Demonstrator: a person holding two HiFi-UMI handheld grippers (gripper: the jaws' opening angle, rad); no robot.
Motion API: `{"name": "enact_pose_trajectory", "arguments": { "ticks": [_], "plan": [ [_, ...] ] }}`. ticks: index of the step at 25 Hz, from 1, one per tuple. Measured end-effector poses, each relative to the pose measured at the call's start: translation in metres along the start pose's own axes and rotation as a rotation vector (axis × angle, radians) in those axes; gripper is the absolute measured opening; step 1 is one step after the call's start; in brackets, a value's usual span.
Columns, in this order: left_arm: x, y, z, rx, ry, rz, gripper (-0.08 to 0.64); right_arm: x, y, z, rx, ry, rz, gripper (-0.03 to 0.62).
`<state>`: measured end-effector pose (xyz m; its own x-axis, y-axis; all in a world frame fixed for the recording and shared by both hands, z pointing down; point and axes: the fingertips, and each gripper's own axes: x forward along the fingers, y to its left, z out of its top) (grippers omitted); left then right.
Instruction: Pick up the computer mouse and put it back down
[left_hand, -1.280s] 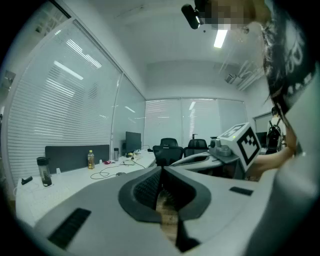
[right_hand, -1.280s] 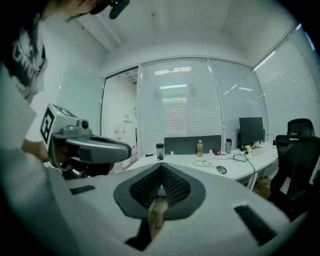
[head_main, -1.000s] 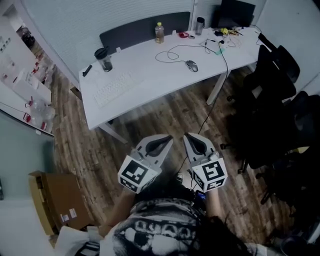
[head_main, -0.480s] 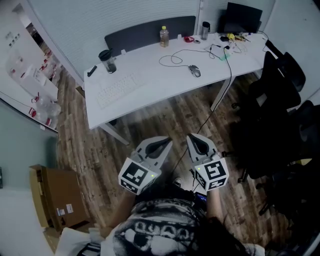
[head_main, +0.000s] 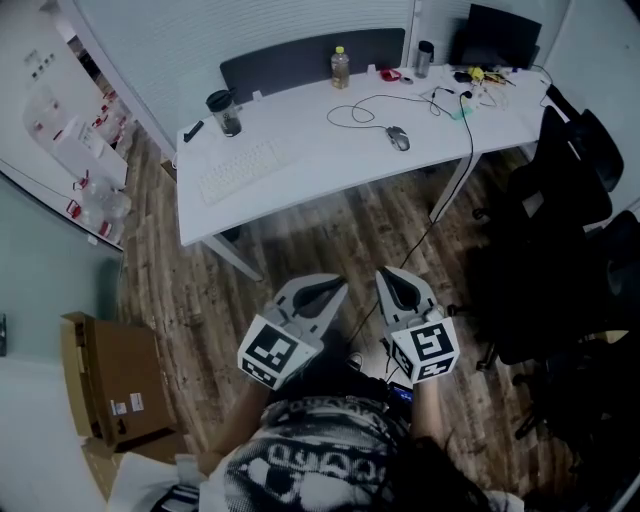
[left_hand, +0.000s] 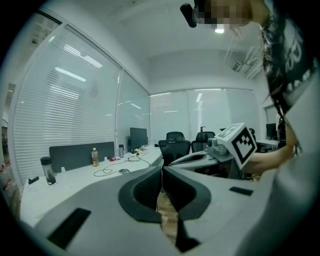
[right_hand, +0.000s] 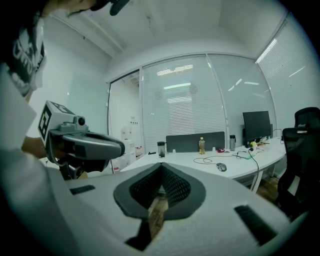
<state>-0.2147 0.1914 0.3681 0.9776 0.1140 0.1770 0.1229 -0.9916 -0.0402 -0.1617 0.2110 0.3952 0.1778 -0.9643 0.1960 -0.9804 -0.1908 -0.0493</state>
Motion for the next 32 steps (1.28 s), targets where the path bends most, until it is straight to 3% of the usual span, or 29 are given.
{"name": "enact_pose_trajectory", "arguments": {
  "ticks": [9, 16, 21, 28, 32],
  "plan": [
    [0.029, 0.005, -0.009, -0.007, 0.036, -0.052, 0.006, 0.009, -0.026, -0.015, 0.028, 0.02, -0.037, -0.006],
    [0.085, 0.034, -0.006, -0.003, 0.012, -0.104, 0.006, 0.039, -0.081, -0.009, 0.016, 0.04, -0.094, -0.006],
    [0.121, 0.087, -0.006, 0.016, 0.019, -0.097, 0.006, 0.092, -0.117, -0.003, 0.022, 0.054, -0.099, -0.006],
    [0.169, 0.184, 0.008, -0.021, 0.007, -0.035, 0.006, 0.173, -0.155, 0.013, 0.014, 0.099, -0.066, -0.006],
    [0.192, 0.22, -0.005, -0.047, 0.017, -0.017, 0.006, 0.204, -0.172, 0.012, 0.009, 0.14, -0.062, -0.006]
  ]
}}
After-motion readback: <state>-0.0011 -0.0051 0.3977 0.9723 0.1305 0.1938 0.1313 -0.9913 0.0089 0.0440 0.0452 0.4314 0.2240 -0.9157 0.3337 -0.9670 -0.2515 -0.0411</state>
